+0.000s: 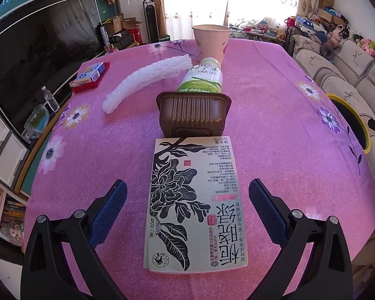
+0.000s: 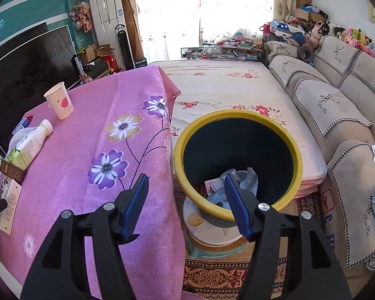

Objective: Collect trash
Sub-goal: 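Grasp the black-and-white printed box with the left gripper and lift it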

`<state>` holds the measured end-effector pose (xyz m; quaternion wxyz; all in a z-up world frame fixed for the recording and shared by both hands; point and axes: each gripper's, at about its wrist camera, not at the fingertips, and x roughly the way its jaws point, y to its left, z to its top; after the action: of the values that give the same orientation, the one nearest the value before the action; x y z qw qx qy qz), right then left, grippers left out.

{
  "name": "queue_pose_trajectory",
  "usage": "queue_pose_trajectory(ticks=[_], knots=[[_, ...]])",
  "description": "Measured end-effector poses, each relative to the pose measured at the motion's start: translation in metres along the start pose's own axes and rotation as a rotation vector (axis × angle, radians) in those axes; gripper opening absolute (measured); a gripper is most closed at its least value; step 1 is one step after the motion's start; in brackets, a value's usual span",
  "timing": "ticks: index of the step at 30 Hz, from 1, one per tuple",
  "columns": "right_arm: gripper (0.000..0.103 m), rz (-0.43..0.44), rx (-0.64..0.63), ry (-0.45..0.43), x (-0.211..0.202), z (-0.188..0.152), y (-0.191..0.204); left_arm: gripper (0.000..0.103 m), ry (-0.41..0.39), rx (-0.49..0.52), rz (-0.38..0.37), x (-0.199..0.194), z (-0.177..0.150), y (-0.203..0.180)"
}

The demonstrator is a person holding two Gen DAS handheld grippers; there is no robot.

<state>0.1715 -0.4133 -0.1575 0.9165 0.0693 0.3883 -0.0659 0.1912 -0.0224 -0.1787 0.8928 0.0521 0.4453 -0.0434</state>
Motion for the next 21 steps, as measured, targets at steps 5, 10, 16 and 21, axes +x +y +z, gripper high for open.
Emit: queue_pose_trajectory(ticks=[5,10,16,21], knots=[[0.060,0.005,0.001,0.008,0.004,-0.002,0.001,0.096,0.023,0.016,0.011,0.012,-0.001,-0.001],[0.060,0.011,0.002,0.014,0.007,-0.002,0.001,0.096,0.043,0.008,0.008,0.019,-0.001,-0.001],[0.060,0.015,0.003,0.019,0.008,-0.004,0.002,0.085,0.070,-0.006,-0.010,0.022,-0.006,-0.001],[0.060,0.018,0.004,0.021,0.007,-0.005,0.001,0.074,0.080,-0.008,-0.034,0.020,-0.011,-0.003]])
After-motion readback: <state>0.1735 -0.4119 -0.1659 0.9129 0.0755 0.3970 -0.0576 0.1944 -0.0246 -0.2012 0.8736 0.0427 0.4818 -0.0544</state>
